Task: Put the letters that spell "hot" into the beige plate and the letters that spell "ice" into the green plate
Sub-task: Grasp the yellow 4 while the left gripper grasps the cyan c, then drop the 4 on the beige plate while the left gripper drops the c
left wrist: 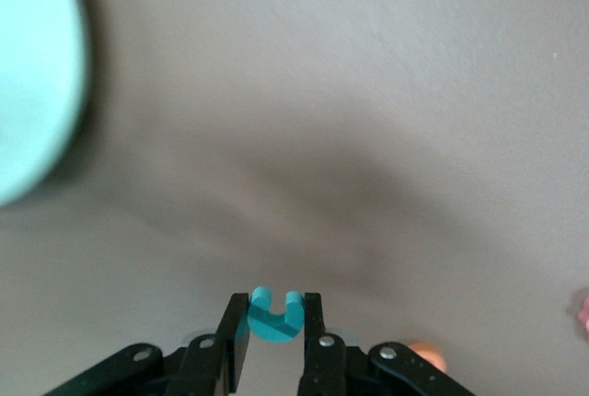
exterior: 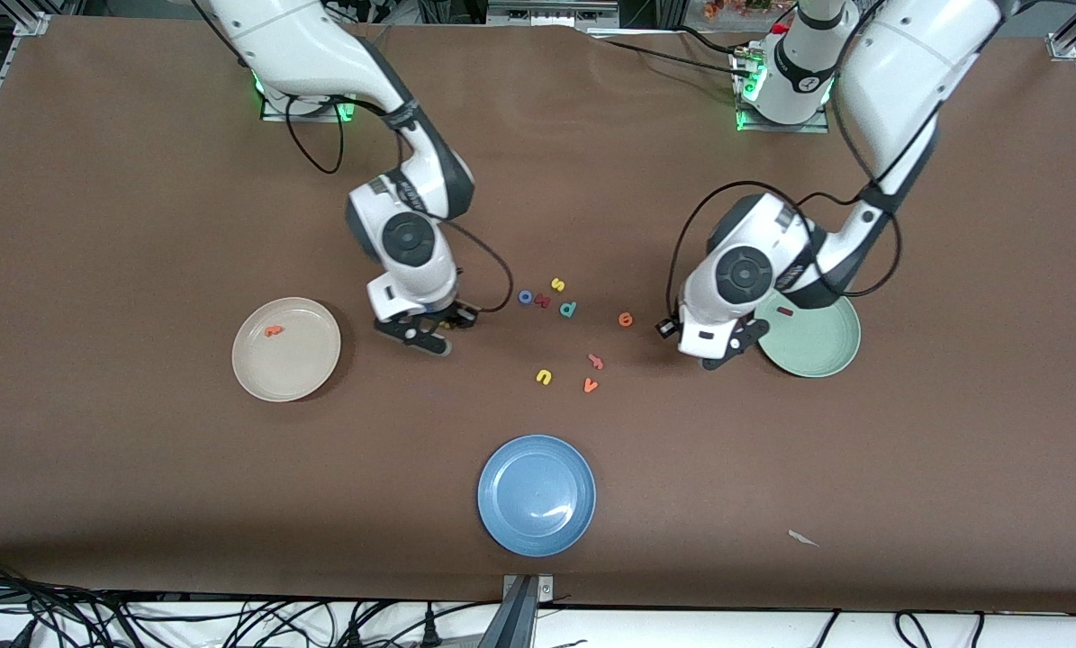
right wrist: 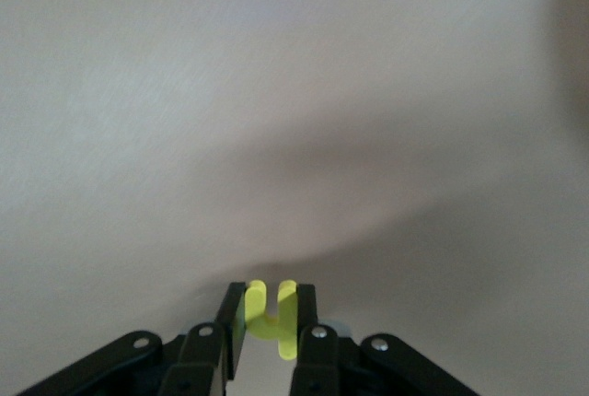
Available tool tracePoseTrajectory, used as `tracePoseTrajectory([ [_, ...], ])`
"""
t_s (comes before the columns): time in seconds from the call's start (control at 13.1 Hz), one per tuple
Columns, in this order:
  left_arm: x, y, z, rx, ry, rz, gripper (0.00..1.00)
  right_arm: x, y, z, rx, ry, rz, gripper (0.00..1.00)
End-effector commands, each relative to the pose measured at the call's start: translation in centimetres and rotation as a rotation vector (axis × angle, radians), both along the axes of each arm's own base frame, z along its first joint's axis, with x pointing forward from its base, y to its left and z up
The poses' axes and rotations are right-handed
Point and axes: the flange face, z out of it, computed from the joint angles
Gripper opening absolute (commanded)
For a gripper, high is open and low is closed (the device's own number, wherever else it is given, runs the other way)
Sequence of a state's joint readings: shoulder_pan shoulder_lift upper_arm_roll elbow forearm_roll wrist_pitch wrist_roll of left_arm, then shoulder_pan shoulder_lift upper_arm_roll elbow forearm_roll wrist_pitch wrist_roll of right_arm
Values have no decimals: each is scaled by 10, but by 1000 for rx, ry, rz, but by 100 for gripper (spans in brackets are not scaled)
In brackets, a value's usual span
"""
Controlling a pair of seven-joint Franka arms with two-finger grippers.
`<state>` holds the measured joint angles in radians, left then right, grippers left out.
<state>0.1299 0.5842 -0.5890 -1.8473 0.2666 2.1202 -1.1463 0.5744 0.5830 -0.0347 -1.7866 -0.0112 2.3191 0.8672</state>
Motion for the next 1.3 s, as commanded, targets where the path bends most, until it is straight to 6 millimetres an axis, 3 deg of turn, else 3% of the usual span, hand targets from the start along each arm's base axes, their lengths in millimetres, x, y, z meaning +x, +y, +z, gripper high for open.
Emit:
tracePoseTrajectory([
  [0.0, 0, 51, 36, -30, 94, -117, 0, 22, -63, 46, 3, 53, 141, 6],
  [0.23, 10, 122, 34, -65, 146, -235, 0, 43, -148, 55, 24, 100, 295, 8],
  [0.46, 17, 189, 25, -75, 151, -346, 0, 54, -206, 47, 42, 114, 386, 8],
  [0.69, 16, 221, -10, -26, 185, -437, 0, 52, -234, 35, 50, 106, 428, 13],
  [0.77, 16, 225, -21, -20, 191, -452, 0, 50, -235, 32, 50, 105, 427, 25],
  [0.84, 15, 227, -26, -22, 196, -454, 7, 50, -235, 30, 50, 108, 427, 30],
  [0.92, 15, 228, -27, -24, 197, -450, 44, 49, -235, 29, 50, 109, 427, 35],
  [0.99, 15, 228, -26, -23, 197, -452, 71, 49, -235, 28, 50, 112, 427, 35],
  [1.07, 17, 229, -23, -20, 193, -448, 91, 49, -234, 28, 50, 111, 425, 36],
  [1.15, 19, 226, -18, -25, 188, -439, 100, 47, -234, 27, 50, 115, 417, 37],
  [1.22, 20, 220, -12, -31, 178, -425, 100, 47, -231, 28, 61, 113, 403, 37],
])
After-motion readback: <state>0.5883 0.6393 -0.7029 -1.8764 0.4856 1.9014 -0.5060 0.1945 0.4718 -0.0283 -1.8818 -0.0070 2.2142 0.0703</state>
